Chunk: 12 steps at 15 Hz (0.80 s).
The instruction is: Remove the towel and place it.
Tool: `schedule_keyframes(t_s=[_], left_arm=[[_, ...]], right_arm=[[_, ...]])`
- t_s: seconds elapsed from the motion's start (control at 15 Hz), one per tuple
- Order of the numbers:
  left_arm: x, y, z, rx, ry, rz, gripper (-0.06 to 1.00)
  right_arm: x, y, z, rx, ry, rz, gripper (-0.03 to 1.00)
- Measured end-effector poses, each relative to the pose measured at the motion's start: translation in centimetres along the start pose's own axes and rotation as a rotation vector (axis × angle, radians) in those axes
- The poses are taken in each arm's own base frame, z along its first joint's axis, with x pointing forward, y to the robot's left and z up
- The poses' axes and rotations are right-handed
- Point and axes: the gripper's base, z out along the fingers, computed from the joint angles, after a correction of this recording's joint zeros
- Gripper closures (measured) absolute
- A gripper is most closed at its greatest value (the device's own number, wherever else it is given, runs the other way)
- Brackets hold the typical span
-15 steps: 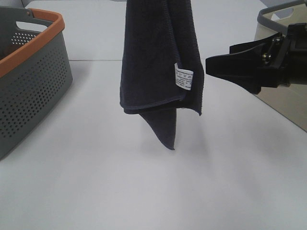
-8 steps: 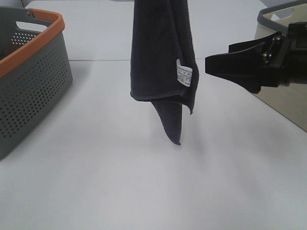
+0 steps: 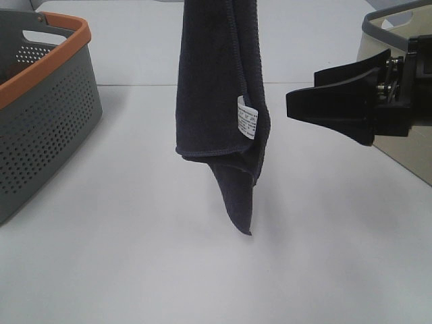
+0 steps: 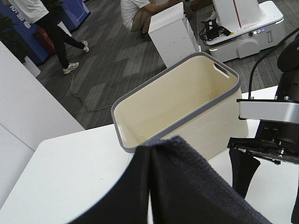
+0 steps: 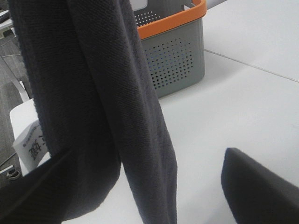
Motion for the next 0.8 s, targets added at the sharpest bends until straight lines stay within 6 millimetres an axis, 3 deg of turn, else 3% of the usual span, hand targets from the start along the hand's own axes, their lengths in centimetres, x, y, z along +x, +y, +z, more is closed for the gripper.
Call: schedule_keyframes(t_s=[0.33,0.47,0.8], left_arm=[[0.0,0.0,0.0,-0.004,-0.001,0.0,0.94],[0.2,0.1,0.3,0.0,0.003,-0.004,0.94],[0.7,0.3,0.8,0.004,0.01,-0.015,0.94]], right_arm=[[-0.1,0.6,0.0,-0.051,-0.011,0.025,0.22],[0.1,1.5,1.1,-0.062,0.025,0.009,0.22],[0.2,1.9,3.0,0.122,0.116,-0.079,0.22]])
